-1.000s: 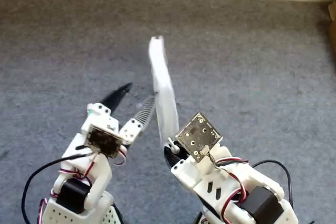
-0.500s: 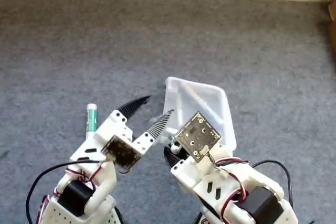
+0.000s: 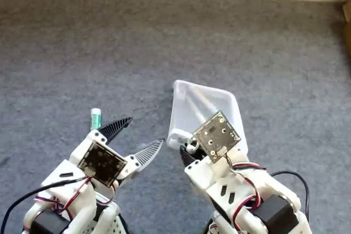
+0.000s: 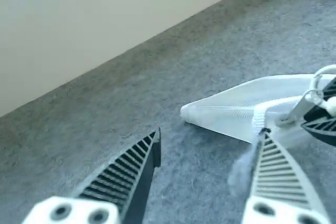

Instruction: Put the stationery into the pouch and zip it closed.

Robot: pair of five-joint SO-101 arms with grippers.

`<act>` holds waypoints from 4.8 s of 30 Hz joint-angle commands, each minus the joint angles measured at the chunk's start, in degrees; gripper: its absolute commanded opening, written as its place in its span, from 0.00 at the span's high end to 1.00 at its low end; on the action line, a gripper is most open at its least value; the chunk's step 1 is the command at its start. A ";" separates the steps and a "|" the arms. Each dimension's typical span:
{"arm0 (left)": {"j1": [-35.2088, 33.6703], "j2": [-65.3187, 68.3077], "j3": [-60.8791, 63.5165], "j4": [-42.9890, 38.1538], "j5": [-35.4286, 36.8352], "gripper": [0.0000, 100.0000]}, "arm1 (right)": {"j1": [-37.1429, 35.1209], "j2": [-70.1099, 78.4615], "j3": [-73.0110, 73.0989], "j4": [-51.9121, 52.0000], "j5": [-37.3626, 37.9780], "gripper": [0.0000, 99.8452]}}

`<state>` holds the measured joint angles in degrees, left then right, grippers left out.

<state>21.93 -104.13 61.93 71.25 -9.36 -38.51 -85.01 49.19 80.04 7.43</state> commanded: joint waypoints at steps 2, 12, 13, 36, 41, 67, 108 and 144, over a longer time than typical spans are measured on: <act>-0.57 -0.22 -3.21 0.53 4.66 0.71 | 0.92 -0.48 -3.82 0.04 0.26 1.00; 3.91 -0.22 -7.52 0.70 9.67 0.71 | 0.92 -0.48 -3.38 -0.31 0.44 1.00; 4.62 -0.22 -8.13 0.70 9.85 0.71 | 0.92 -0.48 -3.30 -0.40 0.53 1.00; 8.04 -0.22 5.76 -5.27 9.93 0.77 | 0.84 -0.48 -3.38 0.04 0.26 1.00; 8.04 -0.22 5.49 -6.24 9.93 0.77 | 0.84 -0.48 -3.30 0.04 0.35 1.00; 3.74 -0.22 13.05 -14.07 6.86 0.93 | 0.84 -0.48 -3.30 0.13 0.44 1.00; 1.10 -0.22 9.45 -8.44 3.43 0.99 | 15.52 -0.48 -12.53 20.35 7.91 1.00; 1.98 -0.22 9.45 -12.13 1.67 0.99 | 7.43 -0.48 -12.62 12.97 0.44 0.88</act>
<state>25.80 -103.78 78.55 58.51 -7.34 -30.86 -85.19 40.40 94.99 11.21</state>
